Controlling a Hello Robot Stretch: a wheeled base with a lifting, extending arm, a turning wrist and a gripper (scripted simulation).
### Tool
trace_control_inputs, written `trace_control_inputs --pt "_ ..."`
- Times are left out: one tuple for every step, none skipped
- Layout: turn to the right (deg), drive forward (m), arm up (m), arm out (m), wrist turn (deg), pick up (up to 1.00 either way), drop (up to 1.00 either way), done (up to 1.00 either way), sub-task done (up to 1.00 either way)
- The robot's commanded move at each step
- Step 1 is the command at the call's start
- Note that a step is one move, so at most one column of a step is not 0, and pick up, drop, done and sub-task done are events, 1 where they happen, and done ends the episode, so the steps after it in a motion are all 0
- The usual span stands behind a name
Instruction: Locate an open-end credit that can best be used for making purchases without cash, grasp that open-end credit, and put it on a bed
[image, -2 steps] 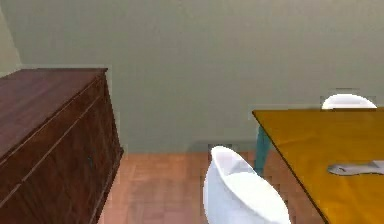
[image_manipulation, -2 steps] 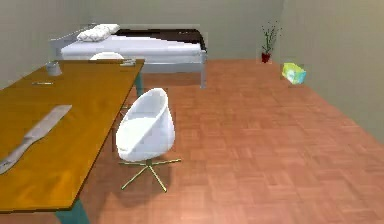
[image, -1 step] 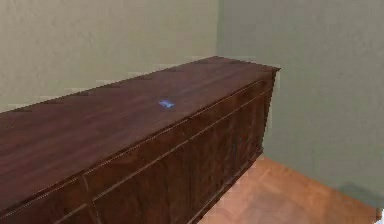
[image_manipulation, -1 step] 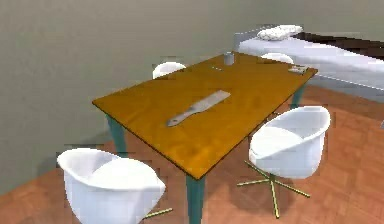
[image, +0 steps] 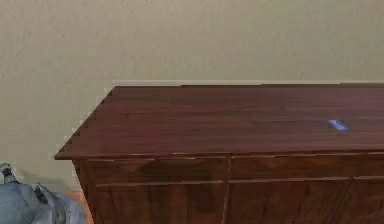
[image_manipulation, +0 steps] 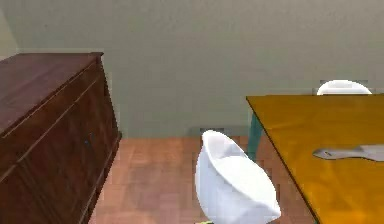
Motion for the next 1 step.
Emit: trace_control_inputs --pt "-45.0 0.00 0.00 0.00 0.0 0.00 0.00 0.00 0.00"
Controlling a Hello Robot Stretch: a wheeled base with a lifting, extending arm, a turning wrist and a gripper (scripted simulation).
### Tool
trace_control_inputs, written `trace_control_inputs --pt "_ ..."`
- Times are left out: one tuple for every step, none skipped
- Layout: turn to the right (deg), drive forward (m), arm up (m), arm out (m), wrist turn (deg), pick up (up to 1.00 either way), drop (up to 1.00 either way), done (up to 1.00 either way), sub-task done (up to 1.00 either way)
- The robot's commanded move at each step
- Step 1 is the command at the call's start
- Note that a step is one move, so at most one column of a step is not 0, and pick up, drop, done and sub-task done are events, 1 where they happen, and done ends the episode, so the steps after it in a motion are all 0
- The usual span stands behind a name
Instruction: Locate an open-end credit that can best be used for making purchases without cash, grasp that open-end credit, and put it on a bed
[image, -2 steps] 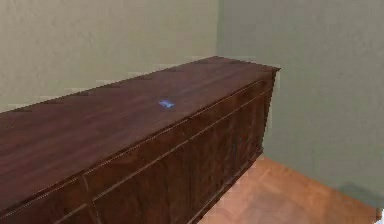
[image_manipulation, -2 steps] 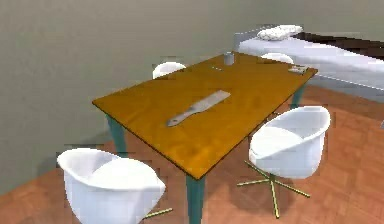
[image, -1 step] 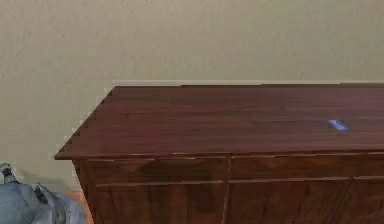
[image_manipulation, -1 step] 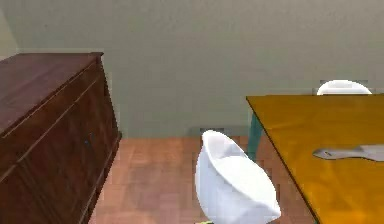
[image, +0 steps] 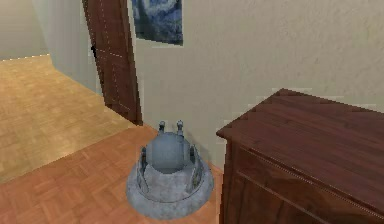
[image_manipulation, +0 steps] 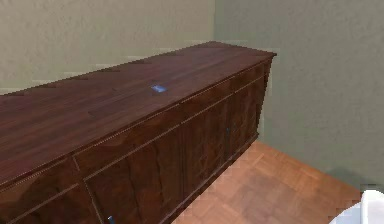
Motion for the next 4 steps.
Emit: trace_control_inputs --pt "-6.0 0.00 0.00 0.00 0.0 0.00 0.00 0.00 0.00" --pt "45.0 0.00 0.00 0.00 0.0 0.00 0.00 0.00 0.00" --pt "42.0 0.00 0.00 0.00 0.0 0.00 0.00 0.00 0.00" --pt "0.0 0.55 0.00 0.00 0.0 0.00 0.00 0.00 0.00"
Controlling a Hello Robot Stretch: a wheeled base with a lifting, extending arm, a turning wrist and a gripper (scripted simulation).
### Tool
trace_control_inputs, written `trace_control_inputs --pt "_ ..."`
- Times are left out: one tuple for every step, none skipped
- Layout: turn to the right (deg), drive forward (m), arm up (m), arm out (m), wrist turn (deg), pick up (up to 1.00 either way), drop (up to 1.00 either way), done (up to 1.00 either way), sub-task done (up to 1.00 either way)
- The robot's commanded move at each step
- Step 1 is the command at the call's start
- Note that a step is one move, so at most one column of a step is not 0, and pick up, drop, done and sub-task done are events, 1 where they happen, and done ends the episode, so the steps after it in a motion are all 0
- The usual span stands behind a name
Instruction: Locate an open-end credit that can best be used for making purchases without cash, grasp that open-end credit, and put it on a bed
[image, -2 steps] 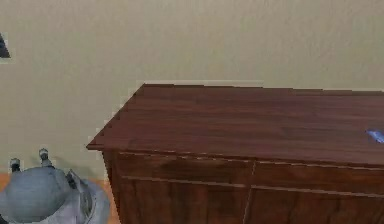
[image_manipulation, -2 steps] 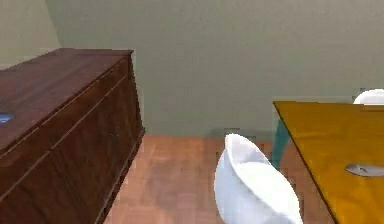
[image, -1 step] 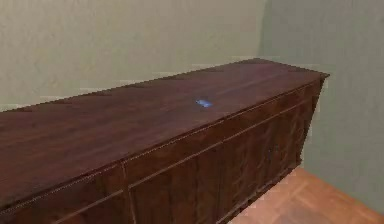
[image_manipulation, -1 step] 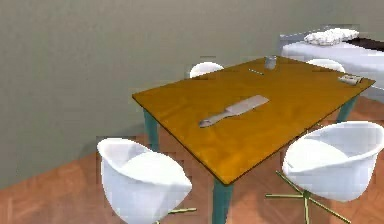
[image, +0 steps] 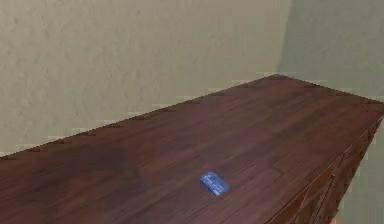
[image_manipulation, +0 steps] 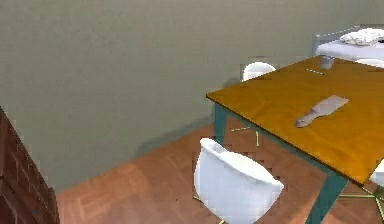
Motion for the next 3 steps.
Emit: trace_control_inputs --pt "-45.0 0.00 0.00 0.00 0.0 0.00 0.00 0.00 0.00" --pt "-33.0 0.00 0.00 0.00 0.0 0.00 0.00 0.00 0.00" --pt "0.0 0.00 0.50 0.00 0.0 0.00 0.00 0.00 0.00"
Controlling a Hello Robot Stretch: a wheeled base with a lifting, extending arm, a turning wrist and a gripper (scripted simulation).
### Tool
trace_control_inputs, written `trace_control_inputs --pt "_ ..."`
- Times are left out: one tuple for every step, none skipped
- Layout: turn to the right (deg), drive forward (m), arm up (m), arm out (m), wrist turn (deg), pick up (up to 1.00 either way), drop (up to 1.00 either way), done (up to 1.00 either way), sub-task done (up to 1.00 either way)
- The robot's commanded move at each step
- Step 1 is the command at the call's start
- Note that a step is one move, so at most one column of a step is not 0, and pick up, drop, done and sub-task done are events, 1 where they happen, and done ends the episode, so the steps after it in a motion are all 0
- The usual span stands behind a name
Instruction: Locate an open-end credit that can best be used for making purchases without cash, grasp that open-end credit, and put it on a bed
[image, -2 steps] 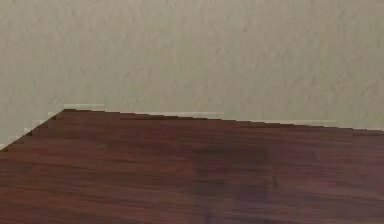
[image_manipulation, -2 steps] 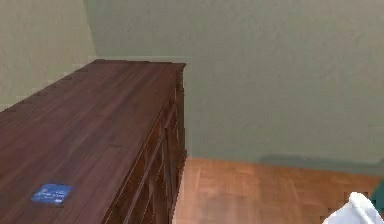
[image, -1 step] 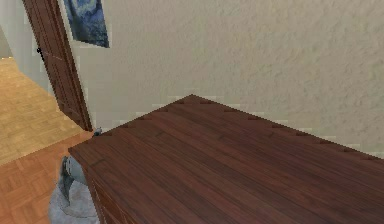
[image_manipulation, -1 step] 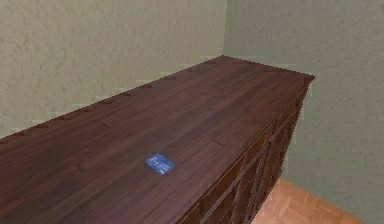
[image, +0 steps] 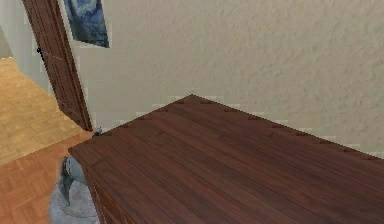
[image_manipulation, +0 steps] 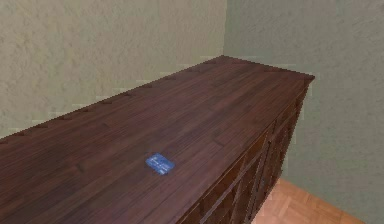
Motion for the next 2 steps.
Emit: trace_control_inputs --pt "0.0 0.00 0.38 0.00 0.0 0.00 0.00 0.00 0.00" --pt "0.0 0.00 0.00 0.12 0.0 0.00 0.00 0.00 0.00"
